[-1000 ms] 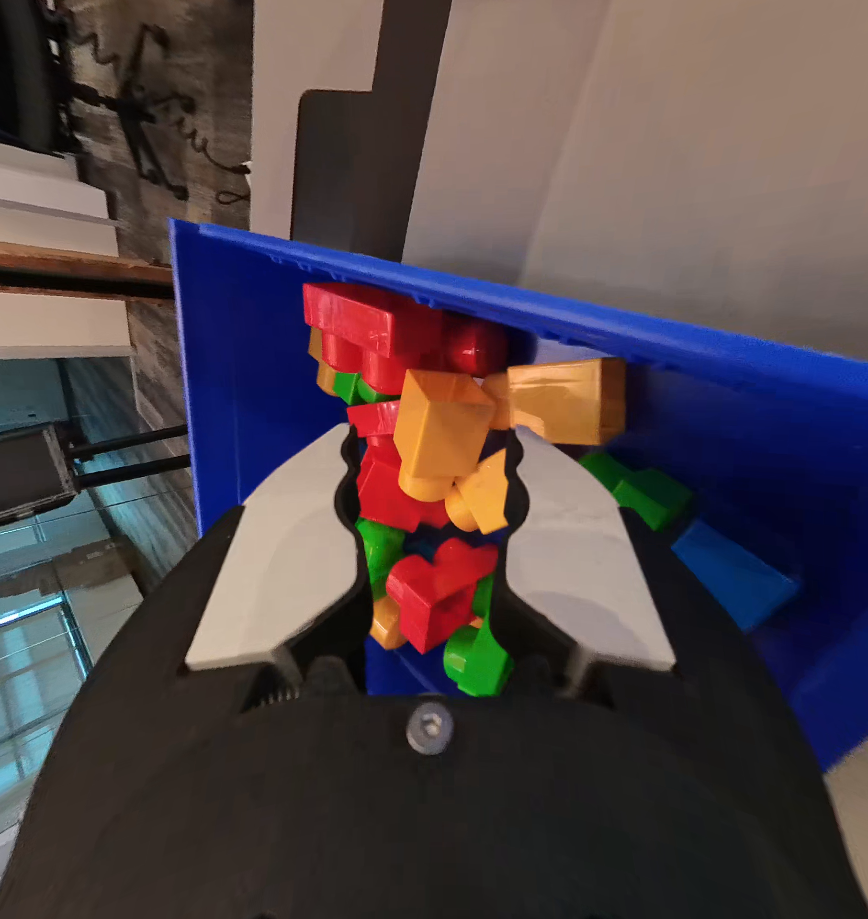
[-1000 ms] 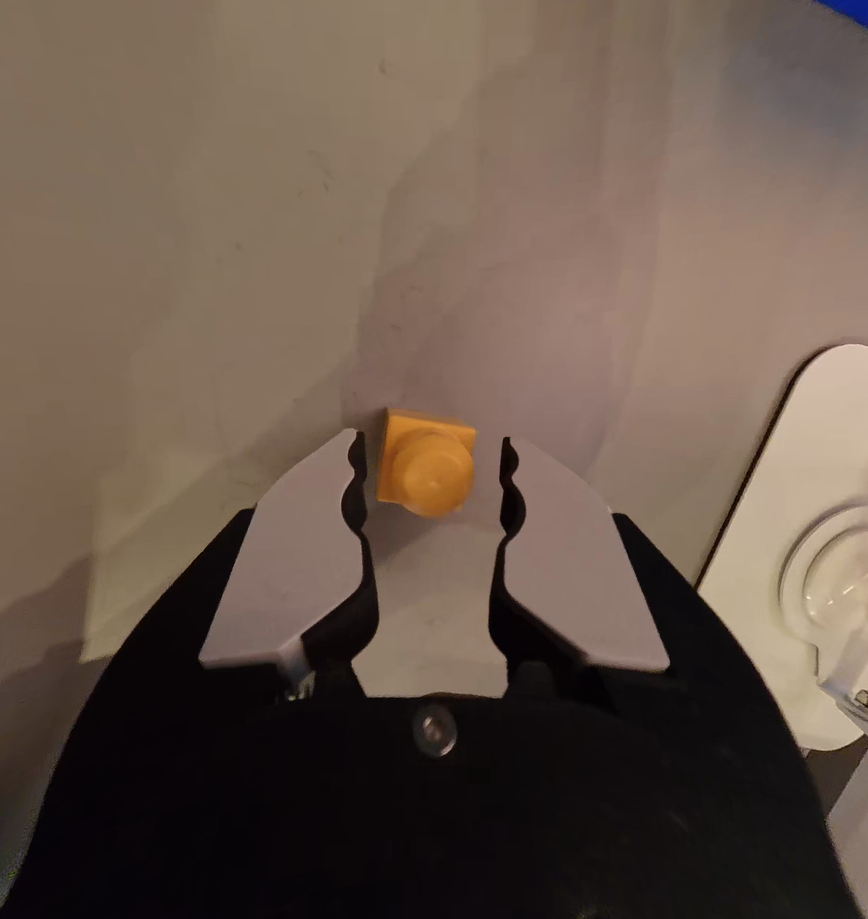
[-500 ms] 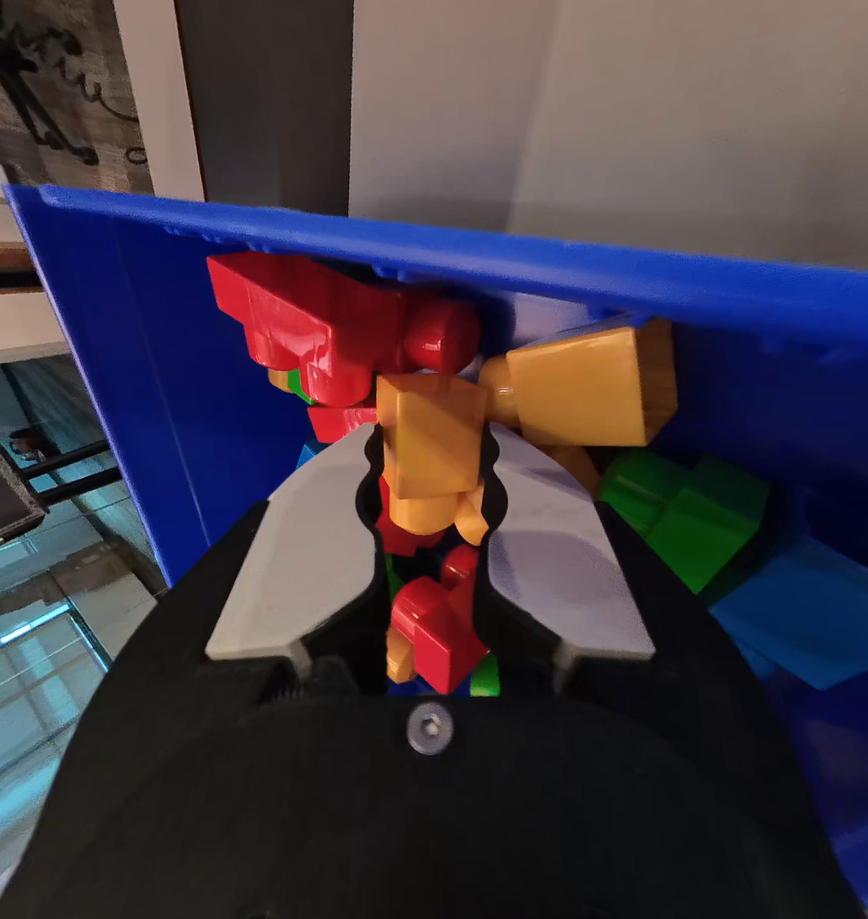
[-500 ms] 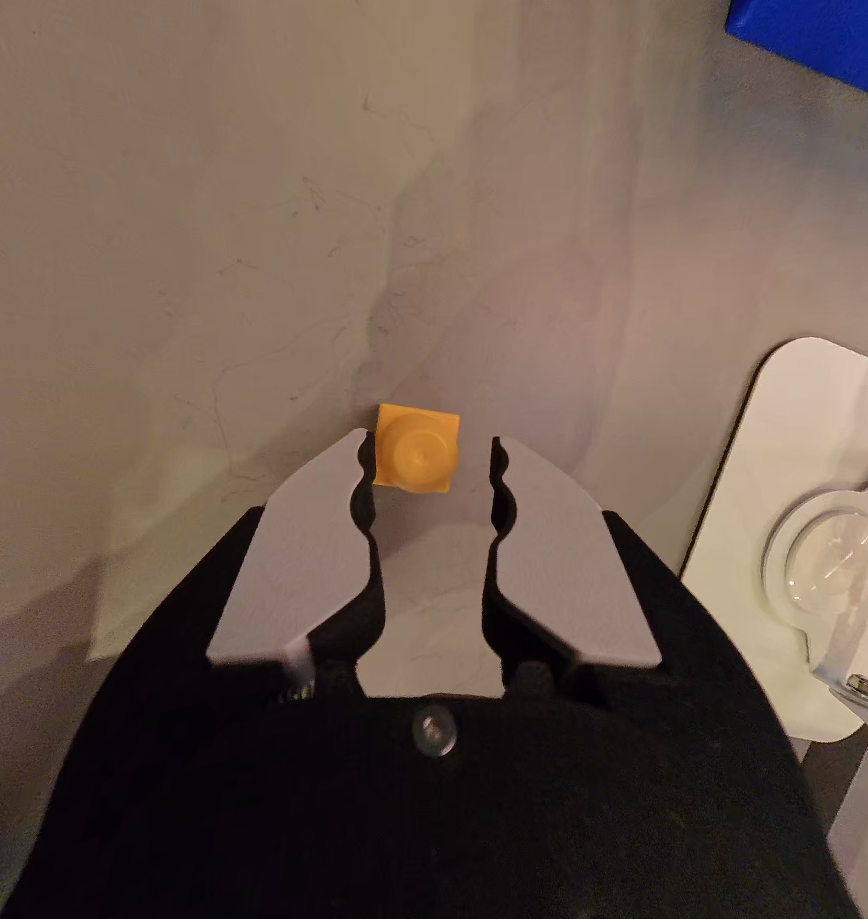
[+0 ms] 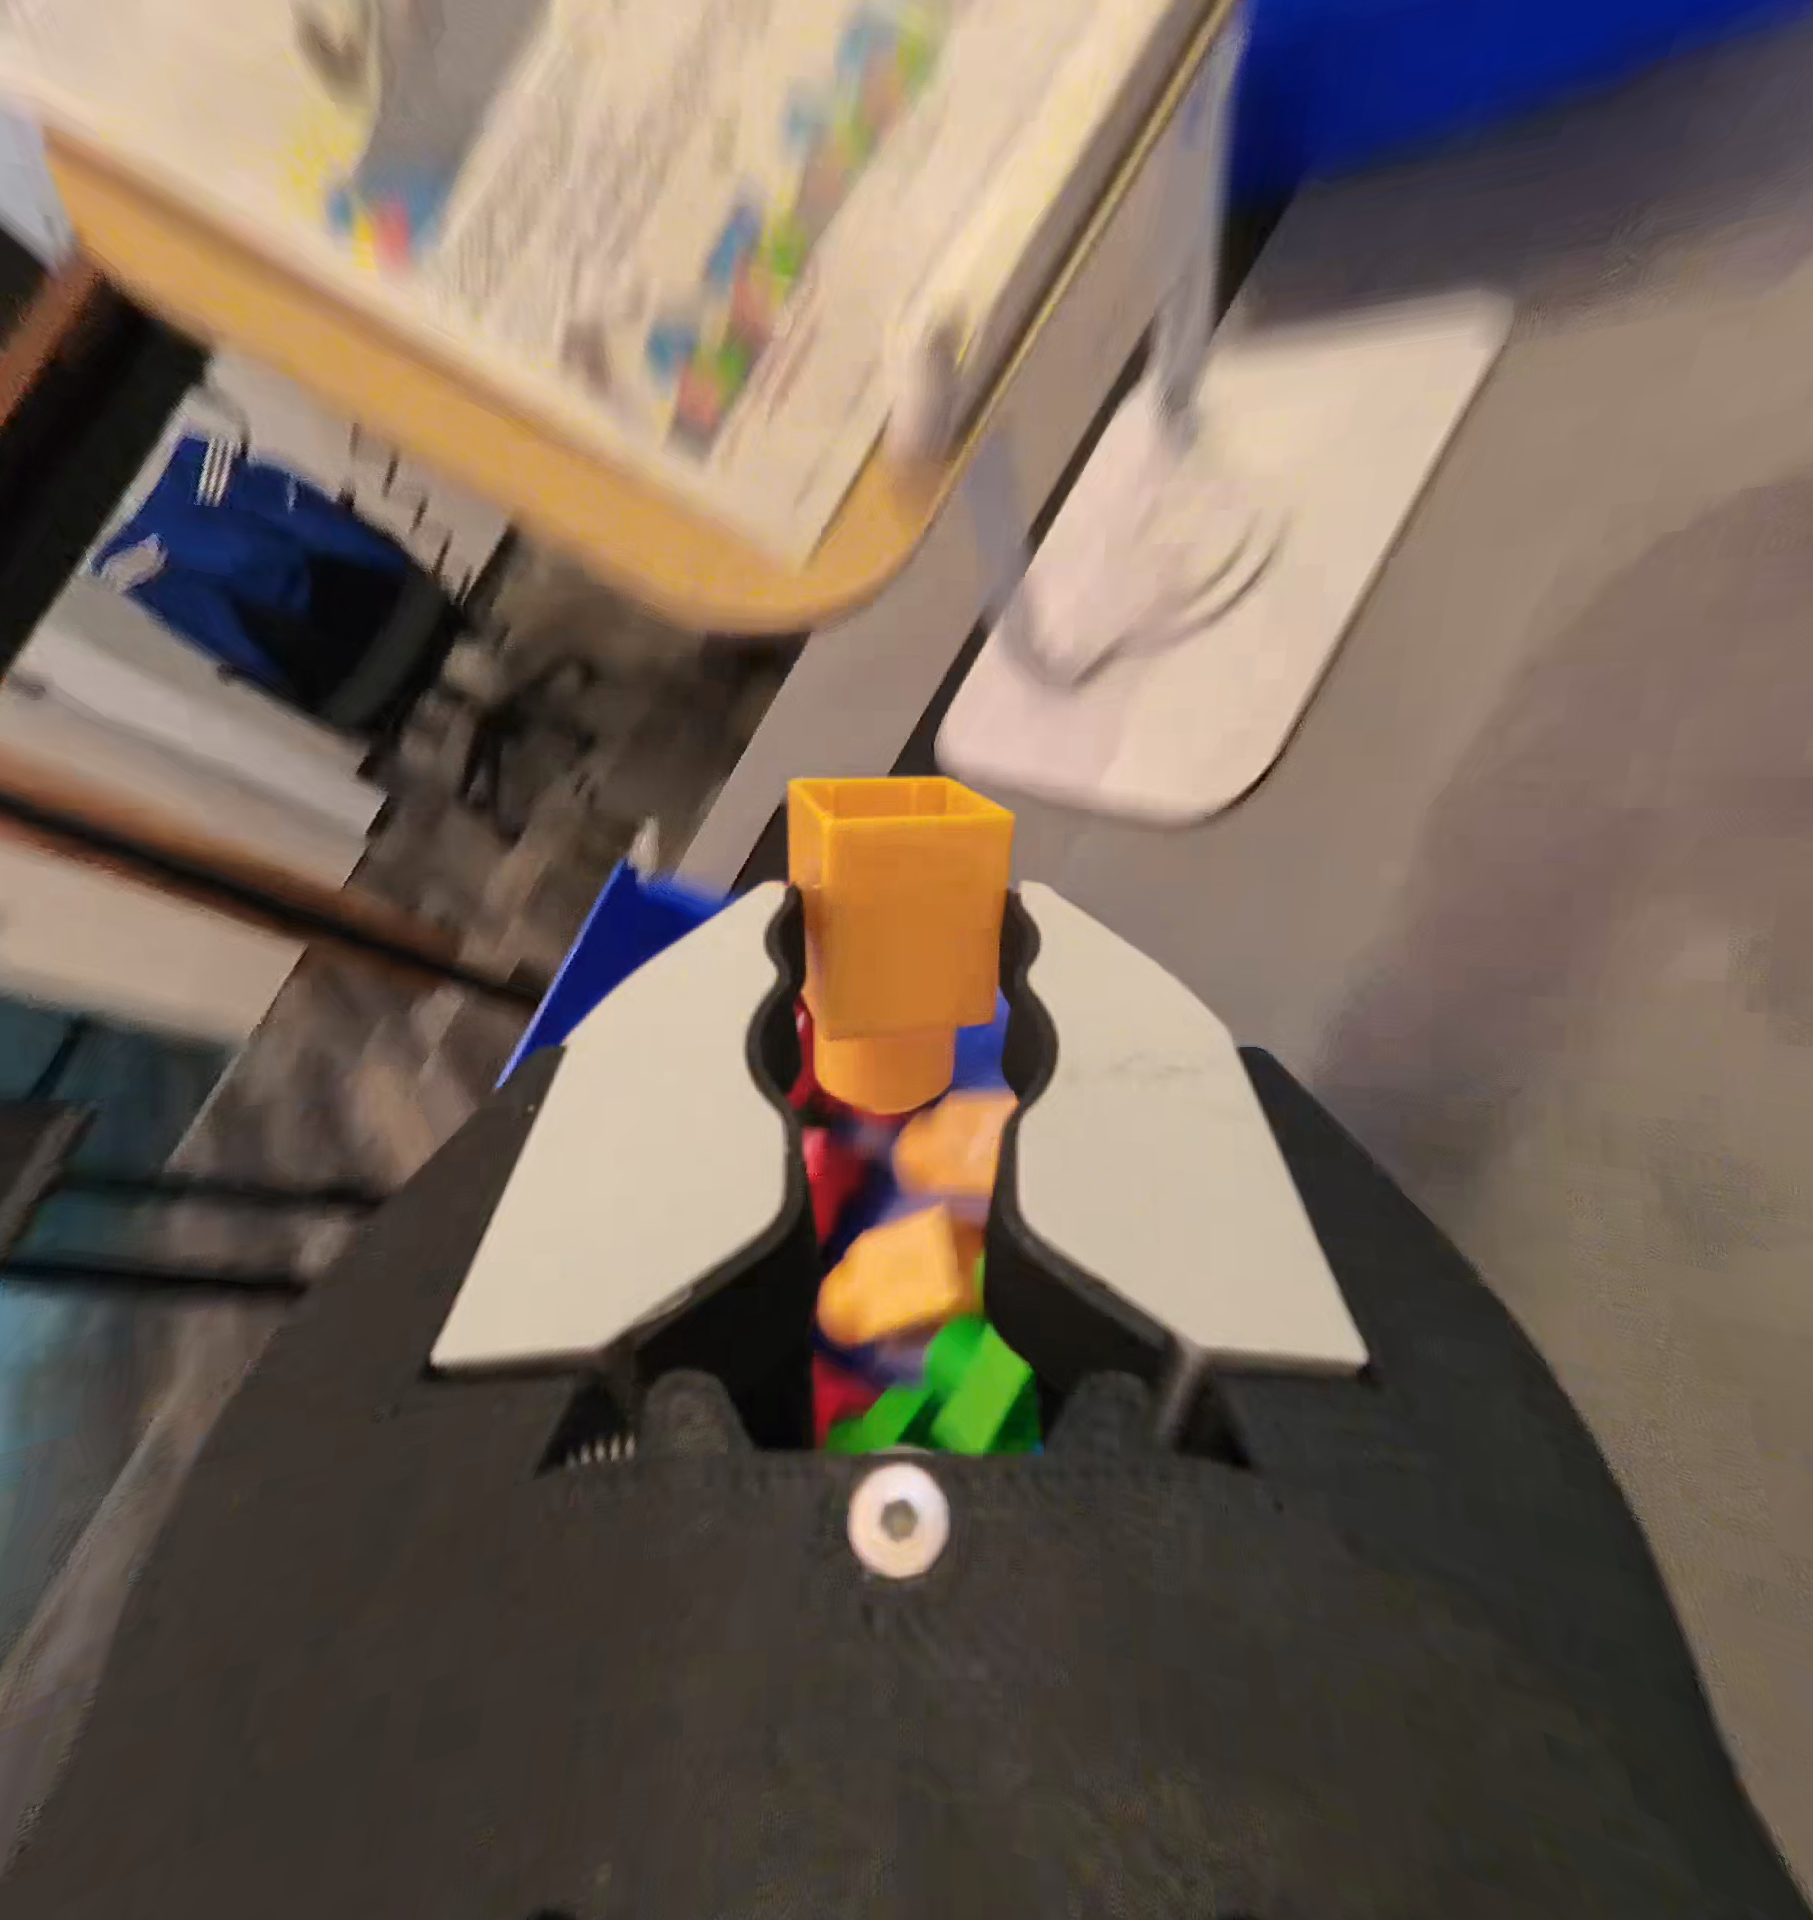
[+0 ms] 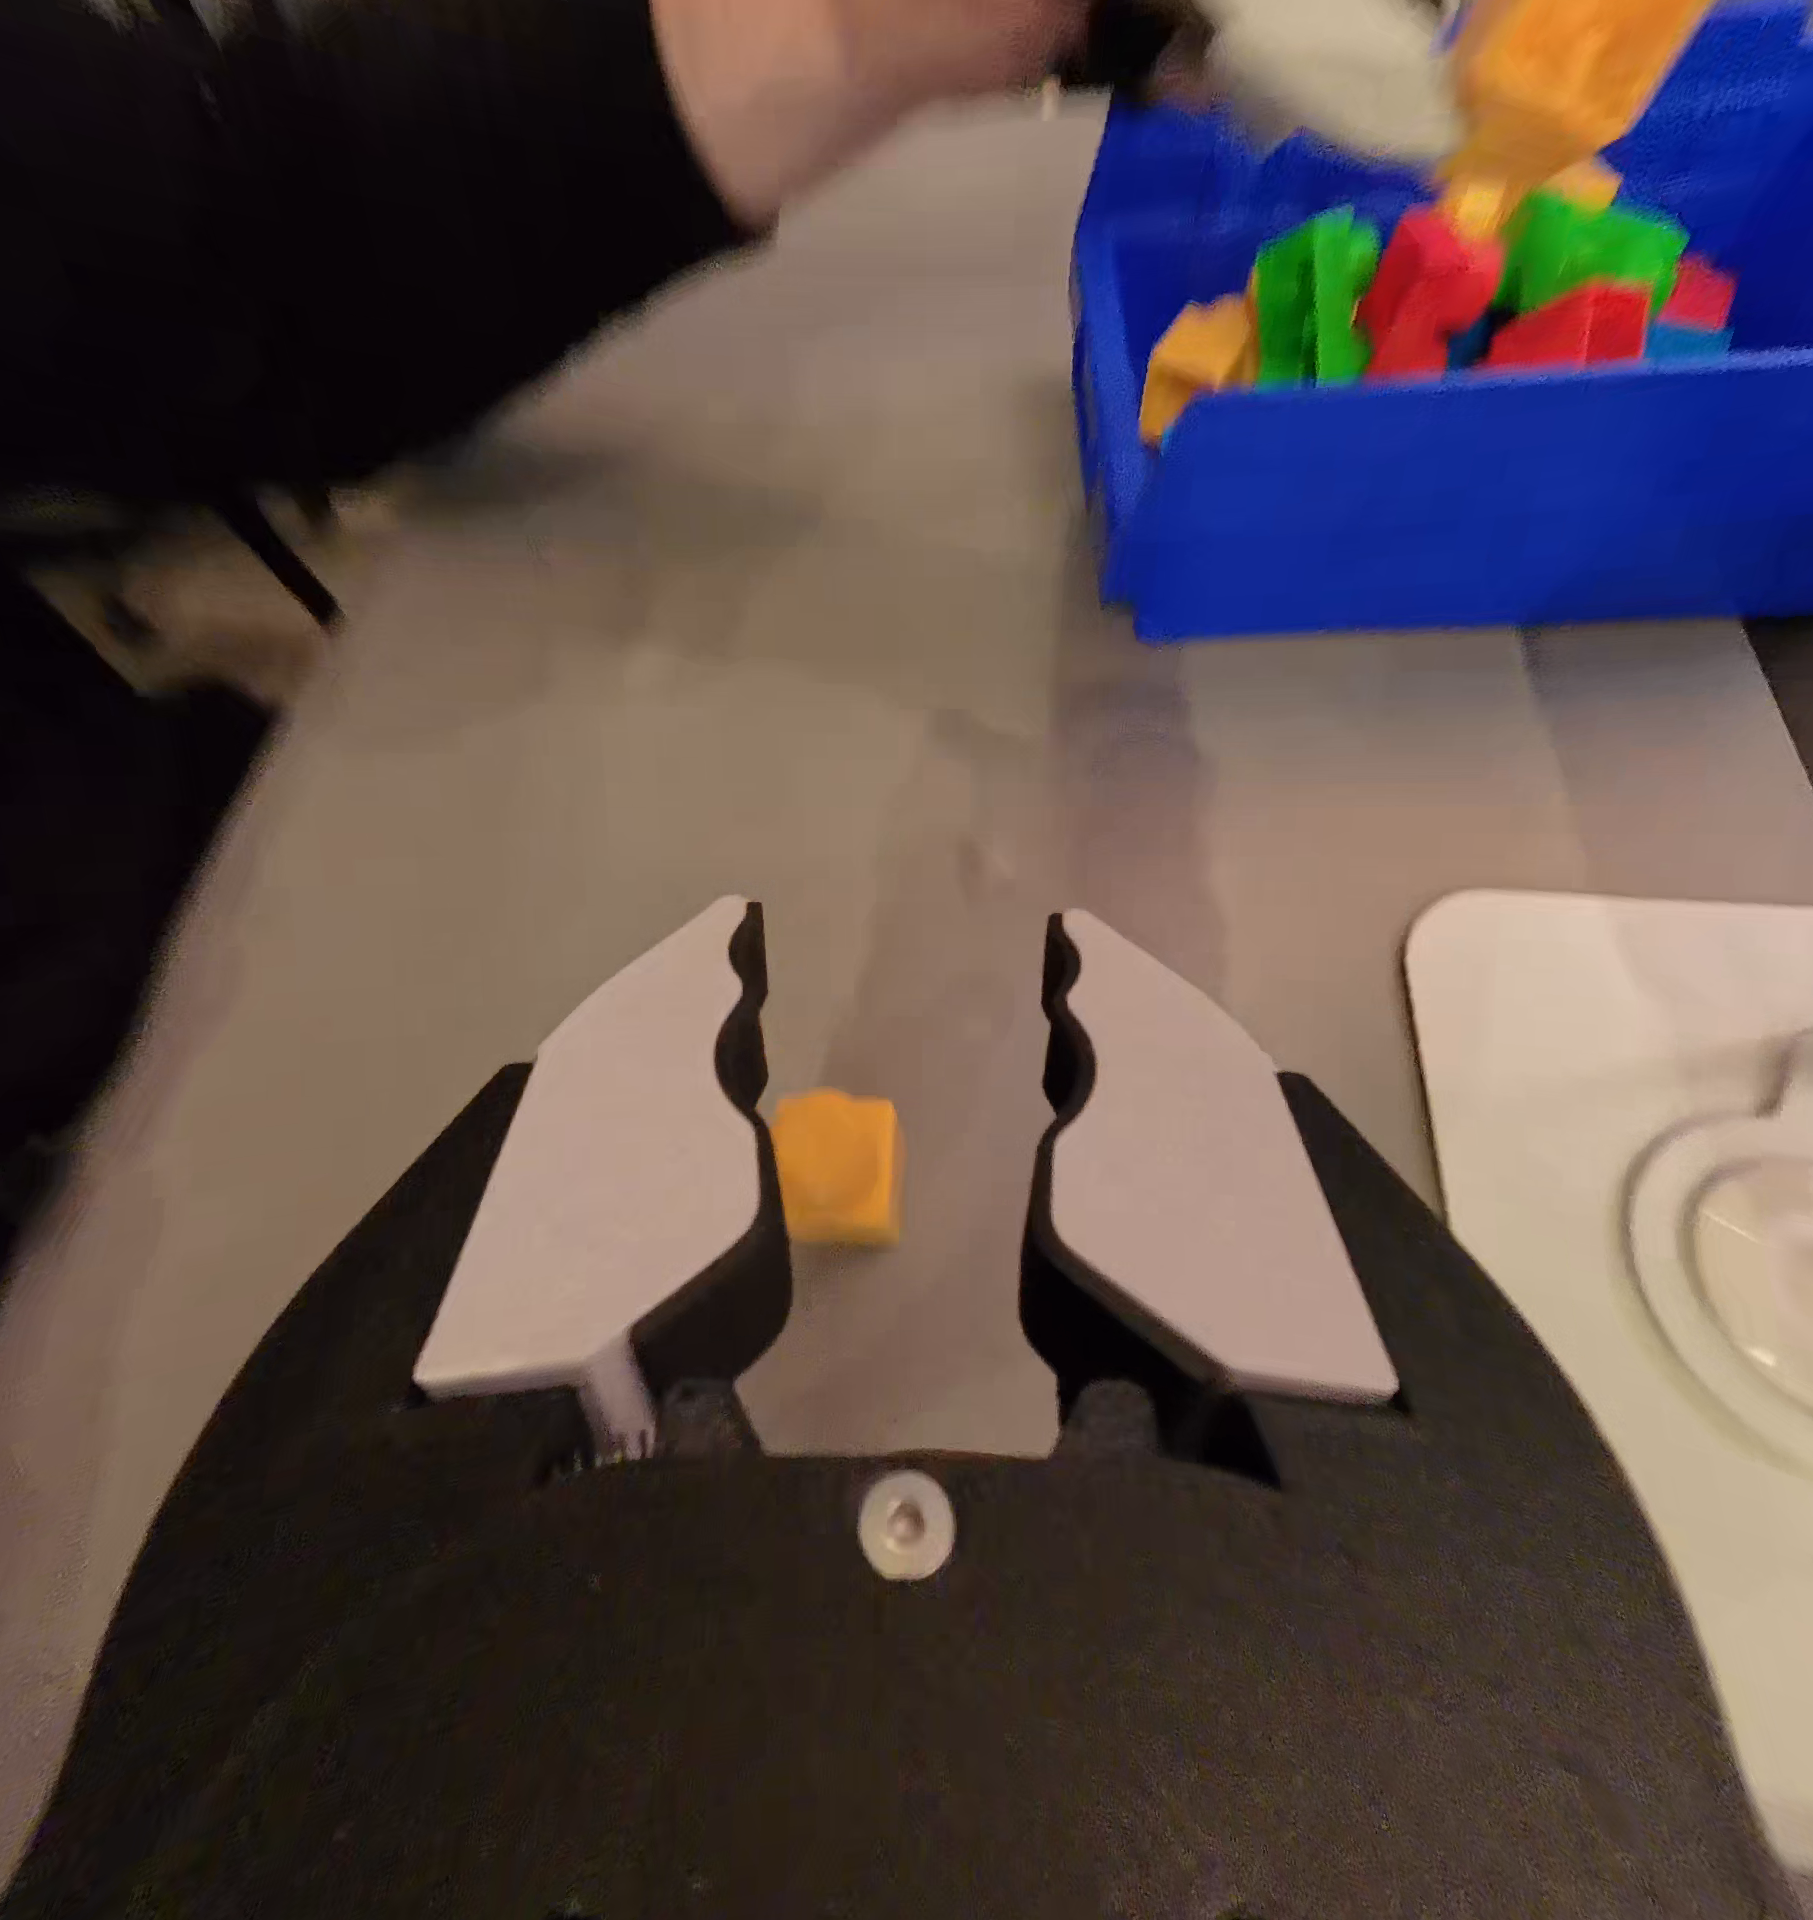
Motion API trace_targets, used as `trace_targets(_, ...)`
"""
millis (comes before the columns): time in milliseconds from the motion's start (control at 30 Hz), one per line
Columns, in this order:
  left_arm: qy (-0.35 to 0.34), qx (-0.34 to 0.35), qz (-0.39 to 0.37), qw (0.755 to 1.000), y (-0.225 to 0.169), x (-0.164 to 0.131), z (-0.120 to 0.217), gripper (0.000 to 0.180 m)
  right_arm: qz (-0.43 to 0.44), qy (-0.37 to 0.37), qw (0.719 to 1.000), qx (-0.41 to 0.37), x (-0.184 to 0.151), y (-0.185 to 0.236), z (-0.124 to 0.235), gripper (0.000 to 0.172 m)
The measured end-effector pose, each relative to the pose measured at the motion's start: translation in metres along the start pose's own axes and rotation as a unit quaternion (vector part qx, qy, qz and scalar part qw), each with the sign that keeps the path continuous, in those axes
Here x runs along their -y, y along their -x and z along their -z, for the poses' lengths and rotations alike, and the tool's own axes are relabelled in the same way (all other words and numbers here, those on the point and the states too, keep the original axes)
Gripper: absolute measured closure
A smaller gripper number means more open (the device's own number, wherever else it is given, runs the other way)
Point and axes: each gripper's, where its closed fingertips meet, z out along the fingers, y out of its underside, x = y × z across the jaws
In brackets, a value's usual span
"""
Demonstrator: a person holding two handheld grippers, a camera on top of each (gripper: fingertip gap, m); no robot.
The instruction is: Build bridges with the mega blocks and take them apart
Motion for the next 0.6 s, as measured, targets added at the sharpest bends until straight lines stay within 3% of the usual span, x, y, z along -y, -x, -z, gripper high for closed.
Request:
trace_targets(67,-0.090,-0.031,0.015,0.995,-0.029,0.045,0.016,0.145,-0.053,-0.091,0.993,0.044,0.023,0.004,0.007,0.114)
trace_targets(167,-0.209,-0.080,0.030,0.974,-0.072,0.105,0.040,0.145,-0.136,-0.223,0.958,0.121,0.054,0.008,0.022,0.108)
trace_targets(267,-0.277,-0.115,0.010,0.954,-0.109,0.147,0.055,0.145,-0.191,-0.288,0.919,0.190,0.067,0.014,0.028,0.091)
trace_targets(433,-0.337,-0.163,-0.038,0.926,-0.155,0.195,0.067,0.145,-0.209,-0.348,0.854,0.325,0.084,0.048,0.033,0.079)
trace_targets(600,-0.398,-0.234,0.008,0.887,-0.179,0.220,0.071,0.145,-0.168,-0.386,0.801,0.425,0.094,0.084,0.049,0.081)
